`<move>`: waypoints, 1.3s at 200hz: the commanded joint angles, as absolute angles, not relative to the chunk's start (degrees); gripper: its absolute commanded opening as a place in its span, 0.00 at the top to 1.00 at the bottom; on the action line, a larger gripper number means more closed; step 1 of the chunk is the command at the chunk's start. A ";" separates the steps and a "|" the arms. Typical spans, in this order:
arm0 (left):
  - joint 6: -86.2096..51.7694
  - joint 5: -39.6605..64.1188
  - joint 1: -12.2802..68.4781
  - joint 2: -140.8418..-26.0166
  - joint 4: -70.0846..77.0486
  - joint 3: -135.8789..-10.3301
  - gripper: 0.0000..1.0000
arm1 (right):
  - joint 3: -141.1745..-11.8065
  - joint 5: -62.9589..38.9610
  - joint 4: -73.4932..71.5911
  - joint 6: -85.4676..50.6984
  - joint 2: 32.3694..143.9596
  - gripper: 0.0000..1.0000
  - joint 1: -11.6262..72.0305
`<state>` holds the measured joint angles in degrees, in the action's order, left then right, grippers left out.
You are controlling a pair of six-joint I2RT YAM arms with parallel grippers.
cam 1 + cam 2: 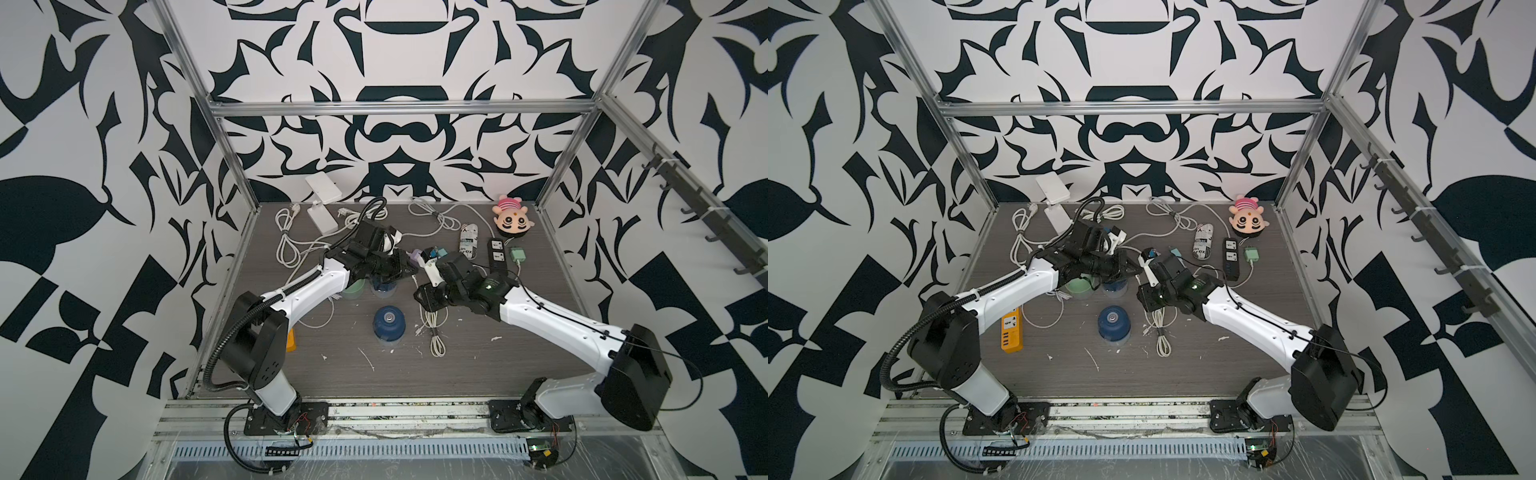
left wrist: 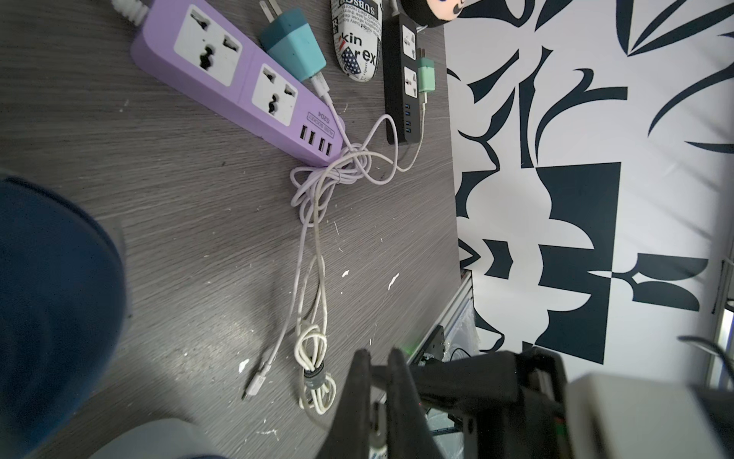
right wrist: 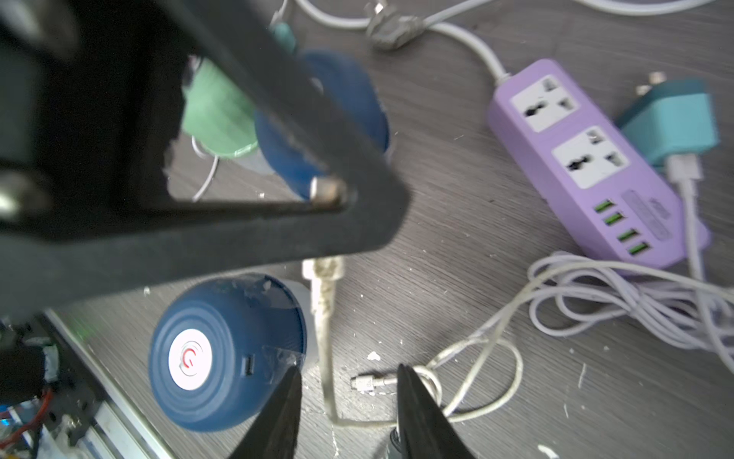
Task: Charge the cordless meat grinders
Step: Pick up the charging cable from the center of the board.
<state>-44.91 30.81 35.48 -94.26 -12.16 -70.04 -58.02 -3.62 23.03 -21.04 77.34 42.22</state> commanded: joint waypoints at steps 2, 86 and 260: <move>-42.98 32.65 35.42 -92.39 -9.70 -69.08 1.00 | -60.64 3.41 24.05 -25.91 72.89 0.48 42.30; -42.28 35.23 35.33 -90.75 -5.21 -66.97 1.00 | -57.91 6.24 24.78 -21.06 64.11 0.18 42.10; -42.79 35.86 35.33 -88.53 -4.53 -65.23 1.00 | -66.37 -3.33 21.53 -20.13 77.17 0.63 42.14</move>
<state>-43.03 34.94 35.48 -90.50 -5.74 -66.06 -63.33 -2.70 23.92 -20.38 76.79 42.09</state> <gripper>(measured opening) 0.089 0.384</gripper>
